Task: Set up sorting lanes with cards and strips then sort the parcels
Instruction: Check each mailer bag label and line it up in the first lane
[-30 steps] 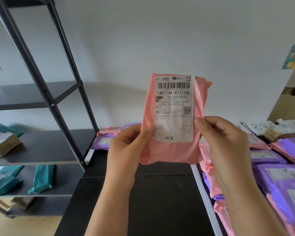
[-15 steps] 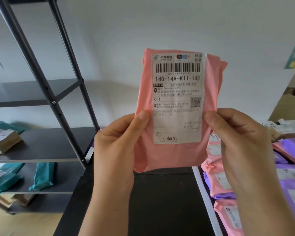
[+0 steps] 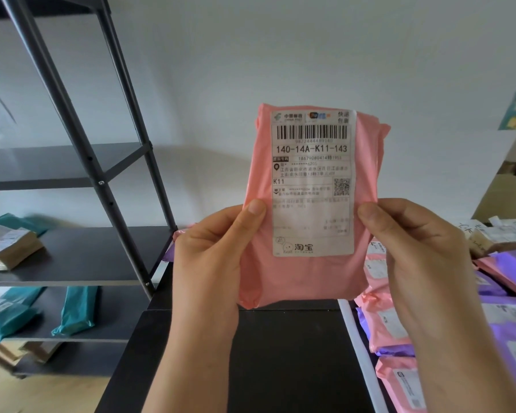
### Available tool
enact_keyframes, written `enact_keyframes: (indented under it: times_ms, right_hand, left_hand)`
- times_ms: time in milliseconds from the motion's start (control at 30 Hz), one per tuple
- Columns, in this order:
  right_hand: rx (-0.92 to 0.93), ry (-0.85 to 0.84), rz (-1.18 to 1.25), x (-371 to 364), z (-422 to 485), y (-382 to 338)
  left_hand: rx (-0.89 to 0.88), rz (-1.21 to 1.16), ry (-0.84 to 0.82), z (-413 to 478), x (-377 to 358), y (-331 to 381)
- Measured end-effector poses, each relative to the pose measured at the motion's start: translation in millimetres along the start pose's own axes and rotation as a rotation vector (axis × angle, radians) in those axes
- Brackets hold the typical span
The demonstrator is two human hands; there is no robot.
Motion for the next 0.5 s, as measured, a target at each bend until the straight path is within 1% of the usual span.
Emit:
enact_keyframes:
  times_ms: [333,433,500]
  right_hand:
    - [-0.019,-0.002,-0.056,2.2,1.7,2.1]
    - [-0.010,-0.001,-0.163,0.3,3.0,1.4]
    - [-0.048,-0.015,-0.247,-0.5,4.4,3.3]
  left_hand:
    - [0.020,0.010,0.009,3.2,-2.7,-0.7]
    - [0.024,0.021,0.054,5.4,-3.5,-3.4]
    - [0.054,0.019,0.099,8.9,-3.0,-7.0]
Point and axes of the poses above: each hand's wrist, its own z-axis towards the middle knuckle, its own x-axis out of the back of the hand, y = z × x, the point moved 1 cm from there along z, towards the middle knuckle, and after that the axes turned 6 degrees about z, right-handed, at the moved point
